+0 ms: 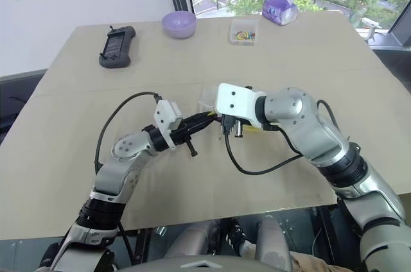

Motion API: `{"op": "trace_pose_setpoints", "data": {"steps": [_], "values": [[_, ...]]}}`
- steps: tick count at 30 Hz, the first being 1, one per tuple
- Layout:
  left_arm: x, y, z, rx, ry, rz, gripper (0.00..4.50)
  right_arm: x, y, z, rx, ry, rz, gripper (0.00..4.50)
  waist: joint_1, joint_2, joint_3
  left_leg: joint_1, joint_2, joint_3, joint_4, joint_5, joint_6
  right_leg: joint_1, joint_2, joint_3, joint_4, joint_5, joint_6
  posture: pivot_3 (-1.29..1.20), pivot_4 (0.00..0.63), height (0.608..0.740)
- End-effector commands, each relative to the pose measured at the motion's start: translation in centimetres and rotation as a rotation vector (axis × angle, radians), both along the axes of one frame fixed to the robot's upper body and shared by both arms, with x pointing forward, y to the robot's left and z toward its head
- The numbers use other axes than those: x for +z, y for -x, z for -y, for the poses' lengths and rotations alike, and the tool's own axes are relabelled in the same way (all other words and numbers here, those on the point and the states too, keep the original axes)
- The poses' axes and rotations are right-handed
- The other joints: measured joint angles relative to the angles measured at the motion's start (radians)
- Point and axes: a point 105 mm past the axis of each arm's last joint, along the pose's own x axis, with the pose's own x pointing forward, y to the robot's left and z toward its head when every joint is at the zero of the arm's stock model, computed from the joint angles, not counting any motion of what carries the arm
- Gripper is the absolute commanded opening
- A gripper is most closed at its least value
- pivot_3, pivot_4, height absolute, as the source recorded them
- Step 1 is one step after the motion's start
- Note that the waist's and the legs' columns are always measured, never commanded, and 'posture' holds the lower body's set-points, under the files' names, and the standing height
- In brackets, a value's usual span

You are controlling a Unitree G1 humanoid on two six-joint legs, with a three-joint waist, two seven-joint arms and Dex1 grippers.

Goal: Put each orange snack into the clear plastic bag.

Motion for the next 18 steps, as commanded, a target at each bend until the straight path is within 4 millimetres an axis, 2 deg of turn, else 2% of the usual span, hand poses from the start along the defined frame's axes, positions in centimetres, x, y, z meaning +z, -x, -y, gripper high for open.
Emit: {"op": "trace_pose_setpoints", "data": {"steps": [1, 3, 5, 7, 9, 11, 12, 13, 18], "values": [[1.11, 0.47, 0.49, -0.03, 0.015, 0.044, 0.0, 1.19, -0.05, 0.05, 0.001, -0.02, 0.059, 1.32, -0.006, 0.0, 0.0, -0.001, 0.012, 0.012, 0.0, 0.001, -0.002, 0.002, -0.001, -0.004, 0.0, 0.0, 0.0, 0.0, 0.15, 0.74], [1.13, 0.44, 0.48, -0.03, 0.015, 0.045, 0.0, 1.26, -0.03, -0.01, 0.002, -0.025, 0.06, 1.32, -0.005, 0.002, 0.001, -0.002, 0.05, 0.042, -0.005, 0.003, -0.023, 0.005, -0.005, -0.015, -0.002, -0.001, -0.001, 0.0, 0.15, 0.74], [1.12, 0.44, 0.47, -0.032, 0.013, 0.047, 0.0, 1.25, -0.03, -0.02, 0.002, -0.026, 0.061, 1.32, -0.004, 0.001, 0.001, -0.003, 0.06, 0.056, -0.006, 0.003, -0.024, 0.01, -0.006, -0.018, -0.005, -0.002, 0.0, 0.0, 0.15, 0.74], [1.11, 0.46, 0.46, -0.033, 0.012, 0.047, 0.0, 1.26, -0.08, 0.0, 0.0, -0.026, 0.062, 0.77, -0.004, 0.0, 0.002, -0.002, 0.06, 0.055, -0.005, 0.002, -0.023, 0.015, -0.006, -0.018, -0.009, -0.002, 0.0, 0.0, 0.15, 0.74], [1.09, 0.45, 0.42, -0.033, 0.01, 0.047, 0.0, 1.29, -0.19, 0.06, -0.005, -0.025, 0.066, 0.03, -0.004, 0.0, 0.002, -0.001, 0.06, 0.053, -0.004, 0.002, -0.022, 0.017, -0.006, -0.02, -0.009, -0.002, 0.0, 0.0, 0.15, 0.74], [1.06, 0.46, 0.38, -0.033, 0.009, 0.047, 0.0, 1.28, -0.24, 0.1, -0.008, -0.024, 0.068, 0.03, -0.007, 0.001, 0.002, 0.0, 0.061, 0.053, -0.004, 0.002, -0.022, 0.018, -0.005, -0.021, -0.009, -0.002, 0.0, 0.0, 0.15, 0.74], [1.05, 0.45, 0.36, -0.032, 0.008, 0.047, 0.0, 1.29, -0.27, 0.12, -0.009, -0.024, 0.069, 0.03, -0.006, 0.001, 0.003, -0.002, 0.079, 0.067, -0.005, 0.004, -0.026, 0.019, -0.006, -0.026, -0.008, -0.003, 0.0, 0.0, 0.15, 0.74], [1.04, 0.45, 0.36, -0.031, 0.008, 0.047, 0.0, 1.3, -0.29, 0.12, -0.009, -0.024, 0.07, 0.03, -0.006, 0.001, 0.004, -0.003, 0.099, 0.074, -0.008, 0.007, -0.038, 0.02, -0.007, -0.027, -0.008, -0.004, 0.002, 0.0, 0.15, 0.74], [1.0, 0.49, 0.34, -0.032, 0.007, 0.047, 0.0, 1.36, -0.41, 0.28, -0.012, -0.02, 0.072, 0.03, -0.006, -0.002, 0.006, -0.001, 0.098, 0.077, -0.009, 0.007, -0.037, 0.027, -0.006, -0.027, -0.014, -0.003, 0.004, 0.0, 0.15, 0.74]]}}
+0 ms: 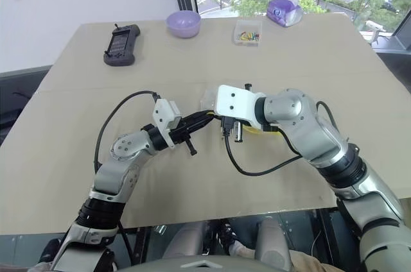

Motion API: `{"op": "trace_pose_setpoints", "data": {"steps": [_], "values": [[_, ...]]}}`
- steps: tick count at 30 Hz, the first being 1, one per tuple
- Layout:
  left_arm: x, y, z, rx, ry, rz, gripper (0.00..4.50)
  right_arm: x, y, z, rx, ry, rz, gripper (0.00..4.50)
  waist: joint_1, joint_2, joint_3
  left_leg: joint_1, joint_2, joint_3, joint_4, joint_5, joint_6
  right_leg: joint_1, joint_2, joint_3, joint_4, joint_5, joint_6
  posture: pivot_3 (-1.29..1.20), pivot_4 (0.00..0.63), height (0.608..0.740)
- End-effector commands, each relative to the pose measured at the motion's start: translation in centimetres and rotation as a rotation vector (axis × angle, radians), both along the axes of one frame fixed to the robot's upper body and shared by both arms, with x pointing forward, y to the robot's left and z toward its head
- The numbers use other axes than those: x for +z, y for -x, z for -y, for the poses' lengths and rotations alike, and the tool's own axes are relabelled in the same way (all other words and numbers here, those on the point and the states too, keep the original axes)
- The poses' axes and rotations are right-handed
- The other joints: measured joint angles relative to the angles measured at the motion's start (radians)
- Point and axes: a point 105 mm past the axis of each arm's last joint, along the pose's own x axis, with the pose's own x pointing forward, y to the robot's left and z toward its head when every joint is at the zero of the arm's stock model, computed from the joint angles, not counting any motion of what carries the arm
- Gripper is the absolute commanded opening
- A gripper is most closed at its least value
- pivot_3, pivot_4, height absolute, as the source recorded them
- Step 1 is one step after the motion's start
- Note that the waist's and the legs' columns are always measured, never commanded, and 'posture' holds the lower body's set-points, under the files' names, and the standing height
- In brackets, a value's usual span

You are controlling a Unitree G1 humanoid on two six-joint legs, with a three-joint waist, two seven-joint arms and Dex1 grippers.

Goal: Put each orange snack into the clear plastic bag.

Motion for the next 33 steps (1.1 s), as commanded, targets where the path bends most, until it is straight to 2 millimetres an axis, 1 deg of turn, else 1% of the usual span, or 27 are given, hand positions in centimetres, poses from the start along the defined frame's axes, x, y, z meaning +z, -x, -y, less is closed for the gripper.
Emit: {"op": "trace_pose_setpoints", "data": {"steps": [1, 13, 23, 27, 31, 33], "values": [[0.7, 0.6, 0.6, -0.042, 0.003, 0.036, 0.0, 1.6, -0.5, 0.4, -0.026, -0.022, 0.075, 0.03, 0.0, 0.0, 0.0, 0.0, 0.0, -0.001, 0.0, 0.0, 0.0, 0.0, 0.0, -0.001, 0.0, 0.0, 0.0, 0.0, 0.15, 0.74], [0.4, 0.7, 0.2, -0.03, -0.007, 0.033, 0.0, 1.5, -1.1, 1.3, -0.064, -0.001, 0.083, 0.03, -0.001, 0.0, 0.001, 0.0, 0.0, -0.008, -0.002, 0.0, -0.001, 0.001, 0.002, -0.002, -0.001, 0.0, 0.0, 0.0, 0.15, 0.74], [0.2, 0.7, -0.5, -0.007, -0.018, 0.026, 0.0, 1.0, -1.6, 3.0, -0.129, 0.03, 0.07, 0.03, 0.0, 0.0, 0.003, 0.001, -0.001, -0.009, -0.003, 0.001, -0.002, 0.002, 0.002, -0.003, -0.003, 0.0, 0.0, 0.0, 0.15, 0.74], [0.1, 0.6, -0.7, 0.0, -0.02, 0.024, 0.0, 1.3, -2.2, 3.7, -0.168, 0.023, 0.087, 0.03, -0.001, 0.001, 0.003, 0.001, -0.001, -0.009, -0.003, 0.001, -0.002, 0.002, 0.002, -0.003, -0.003, 0.0, 0.0, 0.0, 0.15, 0.74], [0.0, 0.7, -0.7, 0.0, -0.021, 0.024, 0.0, 2.1, -2.7, 3.9, -0.199, -0.008, 0.129, 0.03, -0.001, 0.0, 0.003, 0.001, -0.001, -0.009, -0.003, 0.002, -0.003, 0.003, 0.002, -0.003, -0.003, 0.0, 0.0, 0.0, 0.15, 0.74], [0.0, 0.7, -0.7, 0.0, -0.021, 0.025, 0.0, 2.0, -2.7, 4.2, -0.203, 0.001, 0.128, 0.03, 0.0, 0.0, 0.004, 0.001, -0.001, -0.009, -0.003, 0.002, -0.003, 0.003, 0.002, -0.004, -0.004, 0.0, 0.0, 0.0, 0.15, 0.74]]}}
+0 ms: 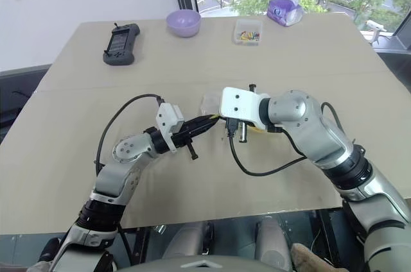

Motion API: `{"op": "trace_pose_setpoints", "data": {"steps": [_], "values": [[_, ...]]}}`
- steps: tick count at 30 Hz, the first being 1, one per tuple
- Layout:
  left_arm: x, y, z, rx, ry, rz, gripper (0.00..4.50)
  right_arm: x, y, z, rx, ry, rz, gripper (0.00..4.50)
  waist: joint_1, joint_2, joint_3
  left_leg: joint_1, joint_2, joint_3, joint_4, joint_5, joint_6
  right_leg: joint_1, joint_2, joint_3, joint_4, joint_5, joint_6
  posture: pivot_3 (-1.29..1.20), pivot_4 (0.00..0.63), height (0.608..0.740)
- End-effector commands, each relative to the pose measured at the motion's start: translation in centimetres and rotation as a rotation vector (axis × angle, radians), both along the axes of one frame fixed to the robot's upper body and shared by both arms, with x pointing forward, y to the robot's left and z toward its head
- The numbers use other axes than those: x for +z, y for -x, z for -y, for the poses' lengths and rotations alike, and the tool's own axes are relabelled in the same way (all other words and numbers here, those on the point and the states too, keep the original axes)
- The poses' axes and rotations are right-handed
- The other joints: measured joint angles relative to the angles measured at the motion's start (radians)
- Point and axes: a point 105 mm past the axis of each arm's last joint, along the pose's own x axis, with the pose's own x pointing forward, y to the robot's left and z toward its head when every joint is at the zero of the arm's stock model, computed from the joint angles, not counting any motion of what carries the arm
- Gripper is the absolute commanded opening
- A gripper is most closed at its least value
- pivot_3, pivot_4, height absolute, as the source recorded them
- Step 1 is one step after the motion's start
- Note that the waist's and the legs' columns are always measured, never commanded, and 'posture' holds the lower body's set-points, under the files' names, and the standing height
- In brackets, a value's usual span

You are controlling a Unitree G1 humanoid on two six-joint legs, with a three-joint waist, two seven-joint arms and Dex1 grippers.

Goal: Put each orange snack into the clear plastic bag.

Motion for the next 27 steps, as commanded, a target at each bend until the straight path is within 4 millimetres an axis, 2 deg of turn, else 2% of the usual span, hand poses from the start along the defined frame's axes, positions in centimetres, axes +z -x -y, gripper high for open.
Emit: {"op": "trace_pose_setpoints", "data": {"steps": [1, 8, 17, 27], "values": [[0.6, 0.1, -1.1, 0.027, -0.006, 0.035, 0.0, 2.1, -2.3, 3.3, -0.165, -0.009, 0.104, 0.03, 0.0, 0.0, 0.0, 0.0, 0.0, 0.0, 0.0, 0.0, 0.0, 0.0, 0.0, 0.0, 0.0, 0.0, 0.0, 0.0, 0.15, 0.74], [0.6, -0.1, -1.3, 0.033, -0.01, 0.039, 0.0, 1.4, -1.9, 4.7, -0.175, 0.044, 0.082, 0.03, 0.001, -0.001, 0.002, 0.0, 0.0, -0.001, -0.001, 0.0, 0.0, 0.0, 0.0, -0.001, -0.001, 0.0, 0.0, 0.0, 0.15, 0.74], [0.7, -0.2, -1.7, 0.042, -0.017, 0.044, 0.0, 1.4, -2.1, 6.2, -0.208, 0.078, 0.085, 0.03, 0.001, -0.001, 0.004, 0.0, 0.0, -0.001, -0.001, 0.0, 0.0, 0.0, 0.0, -0.001, -0.001, 0.0, 0.0, 0.0, 0.15, 0.74], [1.3, -1.9, -4.3, 0.141, -0.051, 0.09, 0.0, 0.8, -2.4, 8.6, -0.266, 0.129, 0.068, 0.03, 0.002, -0.001, 0.006, 0.0, 0.0, -0.001, -0.001, 0.0, 0.0, 0.0, 0.0, -0.001, -0.001, 0.0, 0.0, 0.0, 0.15, 0.74]]}}
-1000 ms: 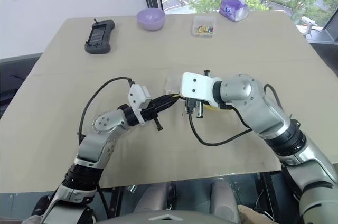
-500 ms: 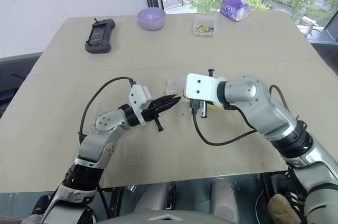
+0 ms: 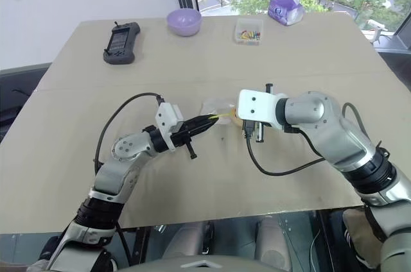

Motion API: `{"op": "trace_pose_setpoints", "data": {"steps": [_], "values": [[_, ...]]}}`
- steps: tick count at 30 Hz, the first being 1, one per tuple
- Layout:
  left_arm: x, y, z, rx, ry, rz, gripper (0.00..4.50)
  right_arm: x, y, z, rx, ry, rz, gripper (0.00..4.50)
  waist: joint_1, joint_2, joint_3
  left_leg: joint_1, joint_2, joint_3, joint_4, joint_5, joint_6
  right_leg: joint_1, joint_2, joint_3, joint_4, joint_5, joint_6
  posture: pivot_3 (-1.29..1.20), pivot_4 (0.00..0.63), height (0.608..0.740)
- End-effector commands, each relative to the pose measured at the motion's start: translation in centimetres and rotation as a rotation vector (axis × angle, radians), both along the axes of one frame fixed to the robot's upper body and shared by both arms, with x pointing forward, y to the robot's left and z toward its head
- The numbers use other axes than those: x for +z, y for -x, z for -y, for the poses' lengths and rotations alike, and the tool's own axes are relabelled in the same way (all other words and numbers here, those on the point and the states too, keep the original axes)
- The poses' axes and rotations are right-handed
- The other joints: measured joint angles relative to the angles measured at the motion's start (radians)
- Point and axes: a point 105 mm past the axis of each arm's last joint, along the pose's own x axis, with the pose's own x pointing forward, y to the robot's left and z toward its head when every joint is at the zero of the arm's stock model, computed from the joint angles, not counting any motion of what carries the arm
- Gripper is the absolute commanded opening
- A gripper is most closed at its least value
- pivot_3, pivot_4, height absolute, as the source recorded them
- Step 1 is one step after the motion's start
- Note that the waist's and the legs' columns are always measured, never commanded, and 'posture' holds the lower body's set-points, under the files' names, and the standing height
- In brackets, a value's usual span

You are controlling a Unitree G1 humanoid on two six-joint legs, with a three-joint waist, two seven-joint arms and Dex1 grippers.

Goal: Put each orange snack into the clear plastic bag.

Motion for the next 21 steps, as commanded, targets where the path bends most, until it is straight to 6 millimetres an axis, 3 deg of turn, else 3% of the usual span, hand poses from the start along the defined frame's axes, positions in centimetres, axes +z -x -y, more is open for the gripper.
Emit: {"op": "trace_pose_setpoints", "data": {"steps": [1, 21], "values": [[1.3, -1.4, -3.8, 0.14, -0.012, 0.064, 0.0, 1.3, -2.2, 5.0, -0.204, 0.041, 0.053, 0.03, 0.001, -0.001, 0.002, 0.0, 0.0, 0.0, 0.0, 0.0, 0.0, 0.0, 0.0, 0.0, 0.0, 0.0, 0.0, 0.0, 0.15, 0.74], [1.8, -2.1, -5.0, 0.175, -0.025, 0.092, 0.0, 1.4, -3.1, 10.7, -0.369, 0.132, 0.073, 0.03, 0.001, -0.002, 0.005, 0.0, 0.0, 0.0, 0.0, 0.0, 0.0, 0.0, 0.0, 0.0, 0.0, 0.0, 0.0, 0.0, 0.15, 0.74]]}}
